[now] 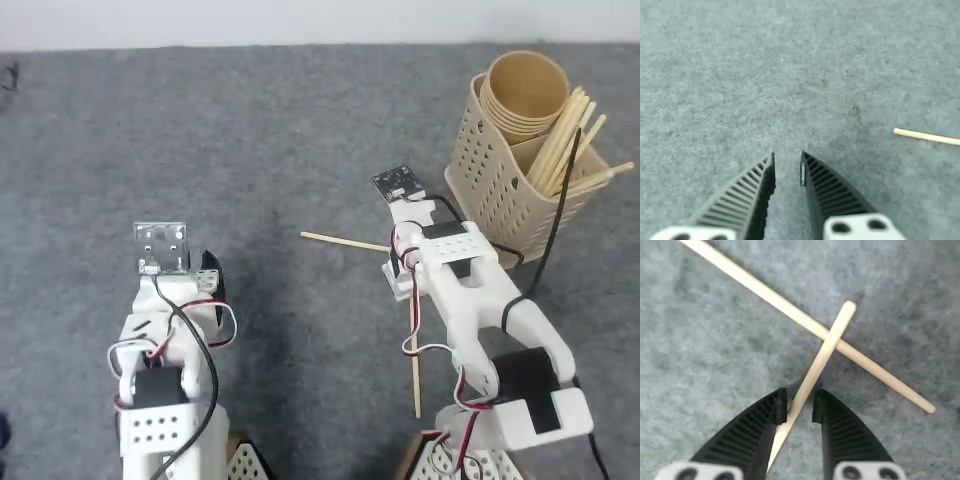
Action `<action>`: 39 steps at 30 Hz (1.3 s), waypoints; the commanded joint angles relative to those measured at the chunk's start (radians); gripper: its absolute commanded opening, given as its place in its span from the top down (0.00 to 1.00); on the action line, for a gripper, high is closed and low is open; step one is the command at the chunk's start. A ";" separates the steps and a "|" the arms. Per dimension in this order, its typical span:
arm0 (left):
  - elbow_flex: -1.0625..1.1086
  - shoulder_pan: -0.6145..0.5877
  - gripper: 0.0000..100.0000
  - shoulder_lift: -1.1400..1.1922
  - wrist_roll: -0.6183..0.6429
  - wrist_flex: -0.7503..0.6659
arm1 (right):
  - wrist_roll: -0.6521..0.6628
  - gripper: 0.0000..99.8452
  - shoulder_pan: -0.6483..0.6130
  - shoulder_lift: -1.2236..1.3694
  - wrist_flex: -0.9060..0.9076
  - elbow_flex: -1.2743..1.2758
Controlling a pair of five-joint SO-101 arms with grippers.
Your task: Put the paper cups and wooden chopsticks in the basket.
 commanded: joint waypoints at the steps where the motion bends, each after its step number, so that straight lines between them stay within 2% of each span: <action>1: 0.015 0.006 0.92 -0.063 -0.012 0.005 | -0.008 0.94 -0.018 -0.007 -0.012 -0.046; 4: 0.036 0.003 0.92 -0.095 -0.012 0.005 | -0.003 1.00 -0.015 -0.007 -0.012 -0.046; 10: 0.124 -0.003 0.91 -0.210 -0.020 0.012 | -0.002 0.99 -0.010 -0.010 -0.010 -0.046; 13: 0.120 -0.035 0.91 -0.278 -0.017 0.061 | 0.000 0.99 0.001 -0.044 0.004 -0.068; 20: 0.116 0.014 0.91 -0.374 -0.018 0.193 | 0.006 0.99 0.054 -0.341 0.176 -0.288; 27: 0.116 0.028 0.91 -0.376 -0.020 0.206 | 0.184 0.99 0.101 -0.634 0.199 -0.488; 30: 0.116 0.029 0.91 -0.376 -0.020 0.207 | 0.222 0.99 0.153 -0.711 0.094 -0.554; 36: 0.116 0.029 0.91 -0.376 -0.020 0.209 | 0.222 0.99 0.302 -0.707 -0.255 -0.554; 39: 0.116 0.028 0.91 -0.376 -0.020 0.209 | 0.143 0.99 0.364 -0.668 -0.423 -0.511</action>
